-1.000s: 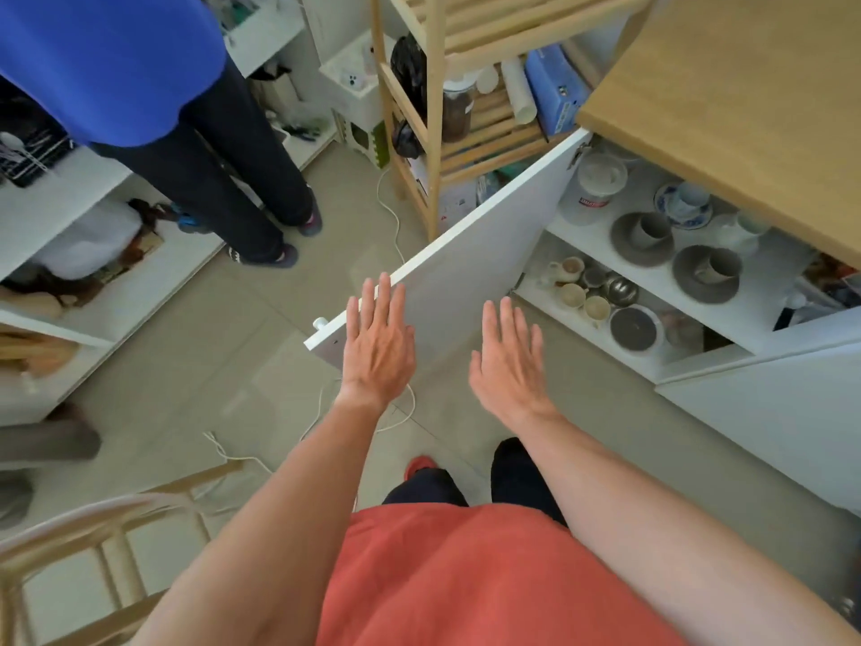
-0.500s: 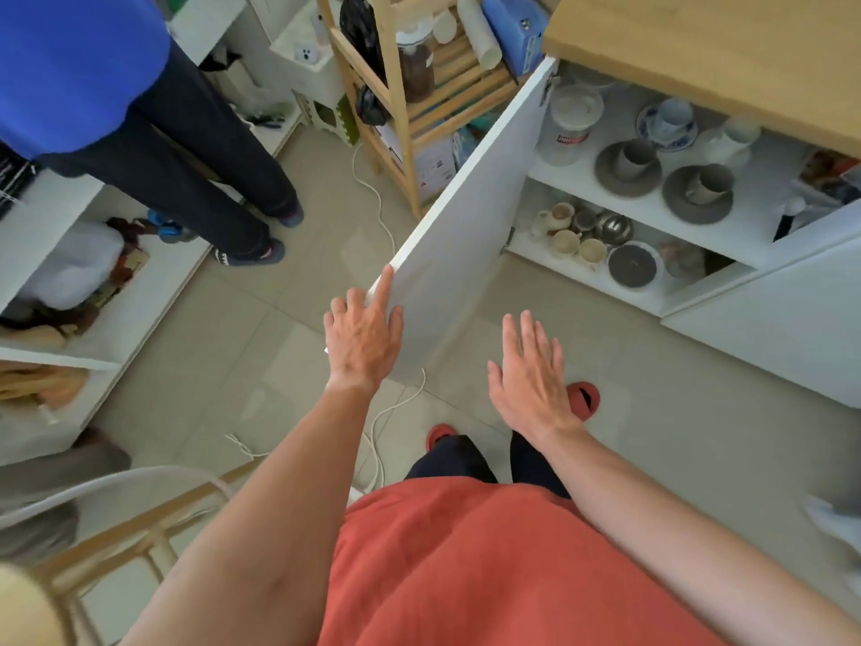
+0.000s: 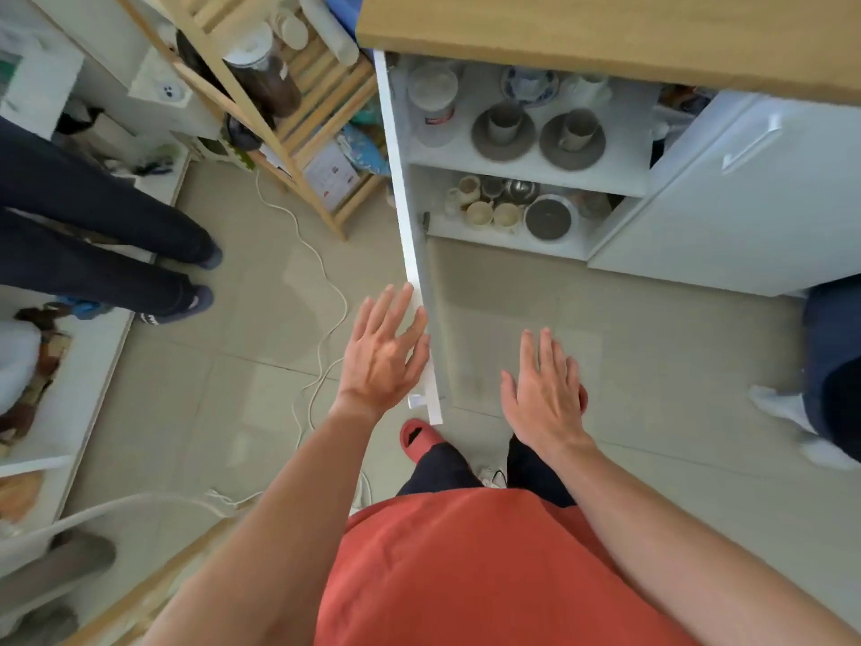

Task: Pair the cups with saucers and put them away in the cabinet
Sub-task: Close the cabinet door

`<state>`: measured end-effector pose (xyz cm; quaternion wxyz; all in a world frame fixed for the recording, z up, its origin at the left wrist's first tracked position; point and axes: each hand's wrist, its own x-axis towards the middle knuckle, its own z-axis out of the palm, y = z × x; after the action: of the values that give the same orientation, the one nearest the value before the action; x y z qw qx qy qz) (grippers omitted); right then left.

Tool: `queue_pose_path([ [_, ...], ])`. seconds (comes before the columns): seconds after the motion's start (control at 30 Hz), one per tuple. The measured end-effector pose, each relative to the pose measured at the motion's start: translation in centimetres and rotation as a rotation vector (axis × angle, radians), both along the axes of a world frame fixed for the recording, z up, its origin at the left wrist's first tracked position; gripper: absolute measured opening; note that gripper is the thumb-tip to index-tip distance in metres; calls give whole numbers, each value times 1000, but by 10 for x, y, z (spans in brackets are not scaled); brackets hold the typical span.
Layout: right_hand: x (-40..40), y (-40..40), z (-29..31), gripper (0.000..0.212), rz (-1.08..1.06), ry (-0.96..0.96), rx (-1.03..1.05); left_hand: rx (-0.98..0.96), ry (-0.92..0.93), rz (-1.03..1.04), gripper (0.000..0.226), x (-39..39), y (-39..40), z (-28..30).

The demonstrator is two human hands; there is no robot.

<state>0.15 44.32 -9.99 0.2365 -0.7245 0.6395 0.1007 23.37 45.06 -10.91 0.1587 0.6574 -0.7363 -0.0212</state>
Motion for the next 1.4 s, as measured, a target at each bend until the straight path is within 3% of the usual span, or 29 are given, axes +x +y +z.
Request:
queue_pose_path([
  [0.13,-44,-29,4,67,-85,-35,-40,60,29,-108,47,-59,-26,1],
  [0.5,-190,-127,18,67,-257,-67,-91,222,-154,-39,54,-215,-150,18],
  [0.8,-254,-211,23,68,-146,-5,-169,358,-239,91,70,-289,-243,27],
  [1.0,-237,-263,24,66,-162,-50,-195,335,-209,30,75,-289,-284,22],
  [1.17,-213,-312,35,63,-262,-89,-303,264,-230,-172,79,-259,-322,18],
  [1.27,-202,-347,45,64,-209,-87,-390,171,-211,-306,71,-235,-352,28],
  [1.4,-189,-409,51,68,-219,-75,-417,113,-125,-231,62,-208,-424,47],
])
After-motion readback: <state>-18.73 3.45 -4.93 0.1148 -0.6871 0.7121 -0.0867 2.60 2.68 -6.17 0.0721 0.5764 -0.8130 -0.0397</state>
